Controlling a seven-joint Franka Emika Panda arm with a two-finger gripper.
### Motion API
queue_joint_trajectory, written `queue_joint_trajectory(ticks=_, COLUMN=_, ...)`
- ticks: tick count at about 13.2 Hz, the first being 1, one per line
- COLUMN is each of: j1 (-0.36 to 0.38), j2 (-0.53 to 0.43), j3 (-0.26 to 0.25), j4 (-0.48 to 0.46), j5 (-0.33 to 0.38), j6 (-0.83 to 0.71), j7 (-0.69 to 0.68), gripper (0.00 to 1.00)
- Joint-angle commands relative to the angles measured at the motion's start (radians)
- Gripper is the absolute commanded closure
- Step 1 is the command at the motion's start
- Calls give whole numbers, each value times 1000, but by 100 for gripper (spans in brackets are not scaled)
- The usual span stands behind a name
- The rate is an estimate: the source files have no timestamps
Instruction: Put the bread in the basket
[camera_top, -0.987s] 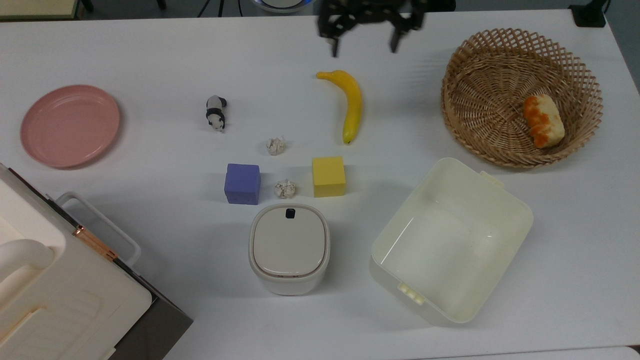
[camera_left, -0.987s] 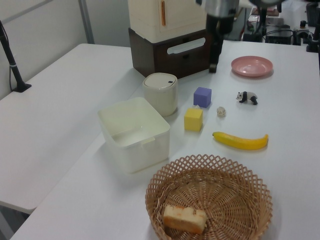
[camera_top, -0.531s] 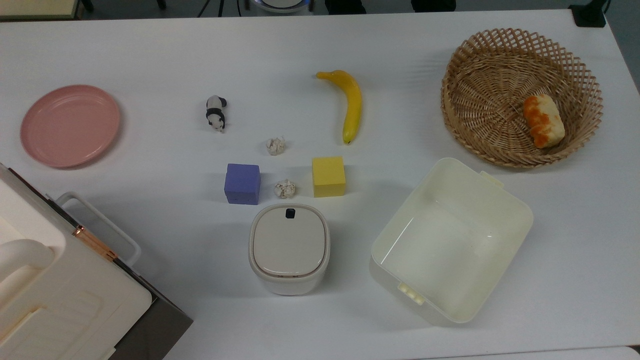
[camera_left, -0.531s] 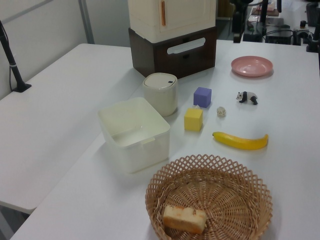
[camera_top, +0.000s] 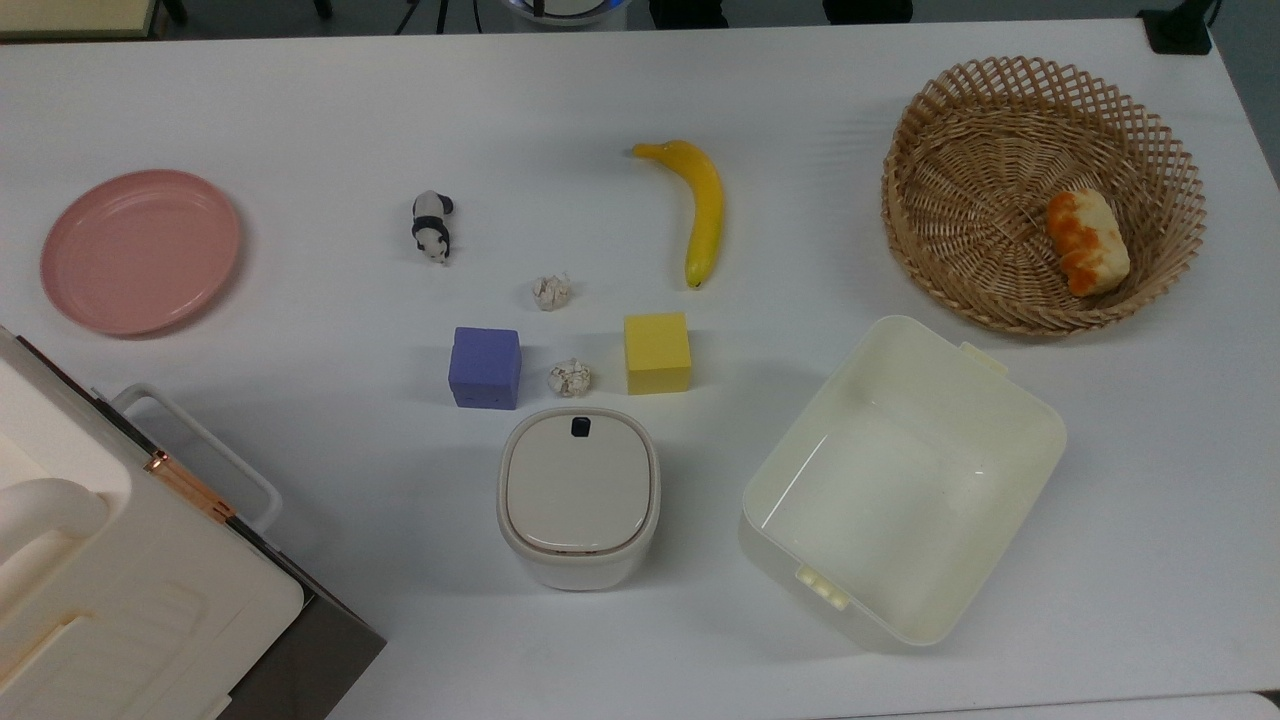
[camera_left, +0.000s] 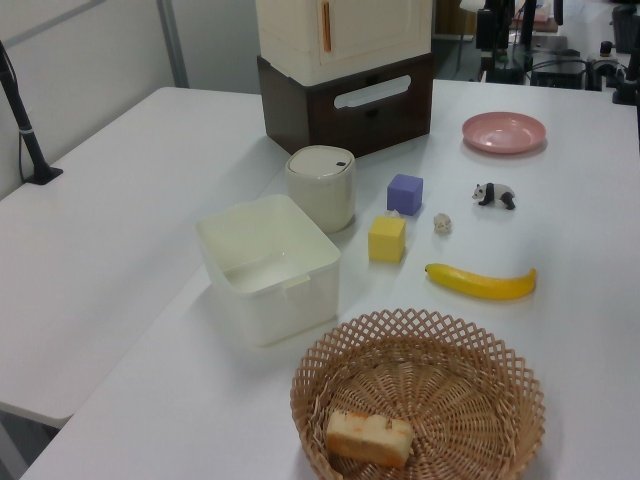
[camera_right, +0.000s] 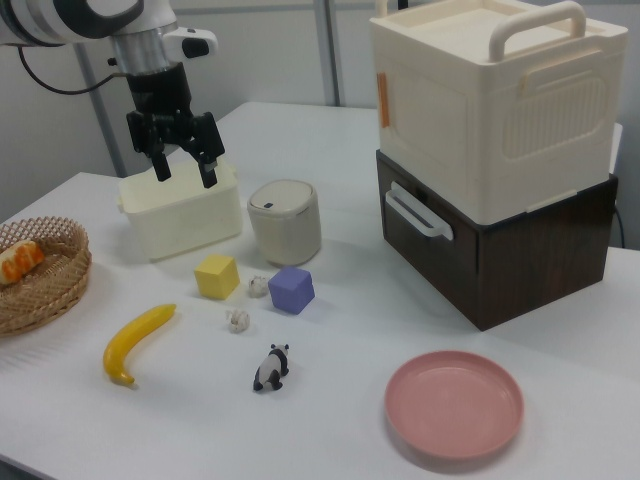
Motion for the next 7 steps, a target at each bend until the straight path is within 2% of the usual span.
queue_joint_trajectory(ticks=1, j1=-26, j2=-16, j3=6, j4=-13, j5=38, j6=-3, j7=-23, gripper=0)
queue_joint_trajectory(ticks=4, j1=-28, j2=-15, j3=6, j4=-12, j5=38, j6=-3, j7=-23, gripper=0)
queue_joint_trajectory(ticks=6, j1=-63, j2=-13, j3=28, j4=-13, j5=39, j6=1, j7=-31, gripper=0)
queue_joint_trajectory(ticks=7, j1=-86, j2=-13, j3=56, j4=-15, j5=39, j6=10, j7=-34, gripper=0)
